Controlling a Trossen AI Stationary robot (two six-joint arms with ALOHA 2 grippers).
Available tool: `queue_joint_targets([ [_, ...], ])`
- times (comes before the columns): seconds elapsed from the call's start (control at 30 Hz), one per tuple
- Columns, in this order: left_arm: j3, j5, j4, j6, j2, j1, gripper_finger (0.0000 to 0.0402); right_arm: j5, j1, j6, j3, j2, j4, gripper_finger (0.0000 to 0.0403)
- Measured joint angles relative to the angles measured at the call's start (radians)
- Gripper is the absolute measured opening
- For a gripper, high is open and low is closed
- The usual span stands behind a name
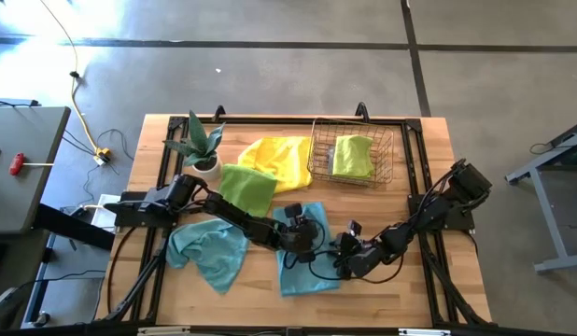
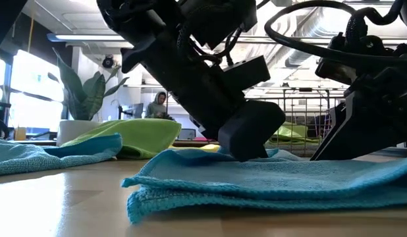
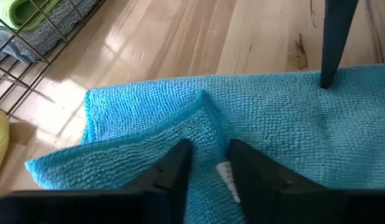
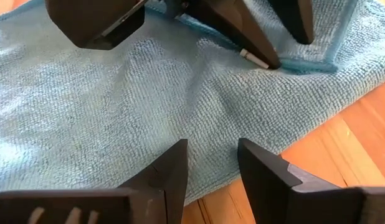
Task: Fold microfiber towels
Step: Fold the right blue microfiber towel
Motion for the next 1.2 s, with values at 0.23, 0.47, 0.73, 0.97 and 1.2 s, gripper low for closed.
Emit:
queue_joint_targets([
  [0.23, -0.001, 0.003, 0.002, -0.022, 0.0, 0.001, 0.0006, -0.001, 0.0, 0.0, 0.0, 0.0, 0.0, 0.0133],
  [0.47, -0.002, 0.001, -0.018, -0.025, -0.035, 0.001, 0.001, 0.002, 0.0, 0.0, 0.0, 0.0, 0.003, 0.0133],
  [0.73, -0.002, -0.05, -0.208, -0.072, -0.084, 0.001, 0.0004, 0.01, 0.0, 0.001, 0.0, 0.001, 0.017, 0.0133],
  [0.97, -0.001, -0.073, -0.424, -0.199, -0.103, 0.001, 0.0002, 0.026, 0.0, -0.007, 0.0, 0.009, 0.028, 0.0133],
  [1.2, -0.001, -0.051, -0.355, -0.168, -0.103, -0.001, 0.0003, 0.068, -0.008, -0.079, 0.0, 0.01, 0.068, 0.0133],
])
